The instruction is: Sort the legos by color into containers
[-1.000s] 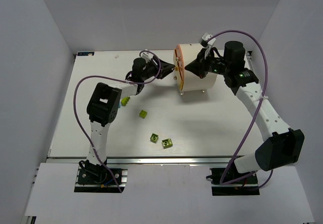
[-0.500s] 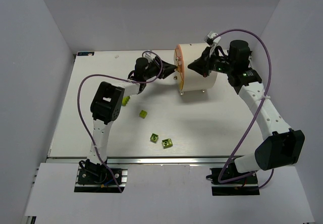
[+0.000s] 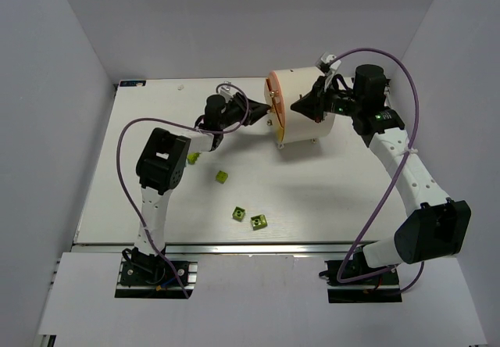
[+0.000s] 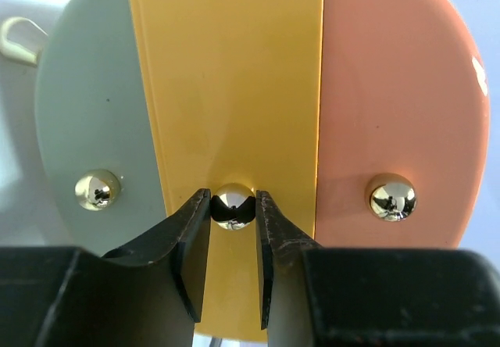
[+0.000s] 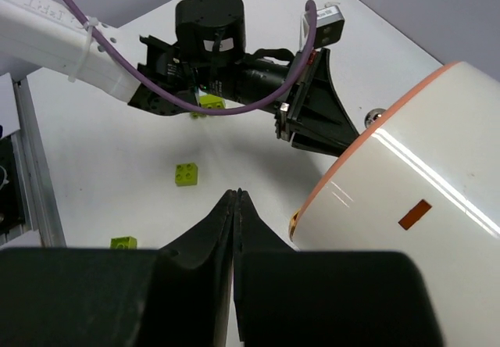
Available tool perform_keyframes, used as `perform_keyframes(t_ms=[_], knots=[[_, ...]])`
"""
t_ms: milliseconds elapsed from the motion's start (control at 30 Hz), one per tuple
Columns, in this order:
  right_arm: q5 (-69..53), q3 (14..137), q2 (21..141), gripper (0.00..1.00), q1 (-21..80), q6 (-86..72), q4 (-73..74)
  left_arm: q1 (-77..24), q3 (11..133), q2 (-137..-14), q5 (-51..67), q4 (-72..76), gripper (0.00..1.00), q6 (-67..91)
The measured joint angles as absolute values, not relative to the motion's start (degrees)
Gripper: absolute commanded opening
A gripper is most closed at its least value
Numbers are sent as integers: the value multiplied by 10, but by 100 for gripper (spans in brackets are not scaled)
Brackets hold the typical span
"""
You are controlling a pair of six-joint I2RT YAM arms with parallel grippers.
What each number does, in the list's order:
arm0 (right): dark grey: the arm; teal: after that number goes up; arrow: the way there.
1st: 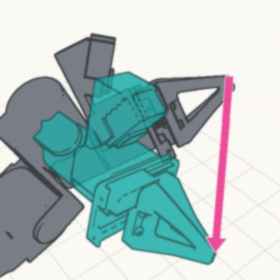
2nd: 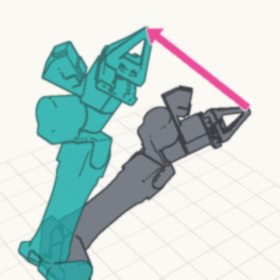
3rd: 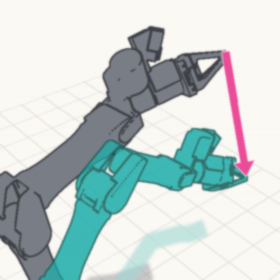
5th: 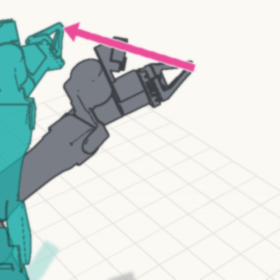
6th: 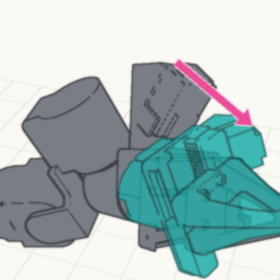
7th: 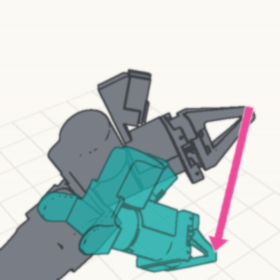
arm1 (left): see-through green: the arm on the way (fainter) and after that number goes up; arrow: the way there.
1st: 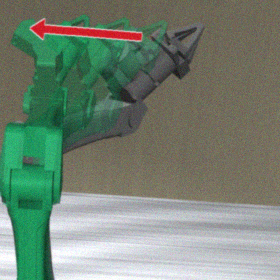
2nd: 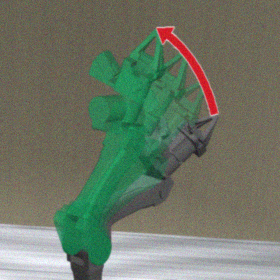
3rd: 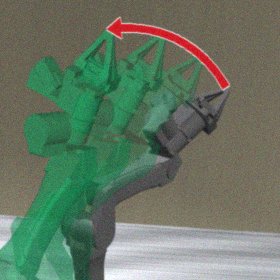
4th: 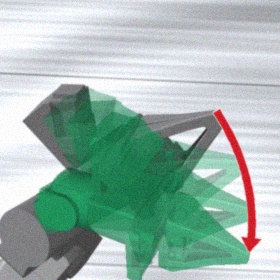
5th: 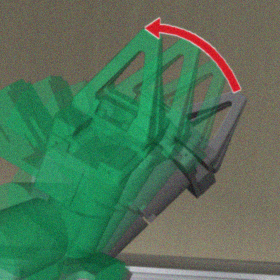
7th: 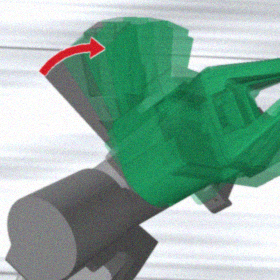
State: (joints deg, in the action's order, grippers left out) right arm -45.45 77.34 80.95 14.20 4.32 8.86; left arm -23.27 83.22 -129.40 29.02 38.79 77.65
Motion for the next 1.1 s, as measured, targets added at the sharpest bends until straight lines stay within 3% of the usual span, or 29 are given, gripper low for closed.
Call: perform_keyframes(t_ms=[133,367,967,1100], knots=[[-478,771,809,31,142,68,94,-222,762,-1252,289,411,22,776],[-552,763,809,46,142,161,145,-189,689,-1203,290,428,22,775],[-550,759,821,44,174,359,284,-142,661,-1183,338,428,22,763],[-516,766,849,9,206,371,273,-140,665,-1183,350,422,21,759]])
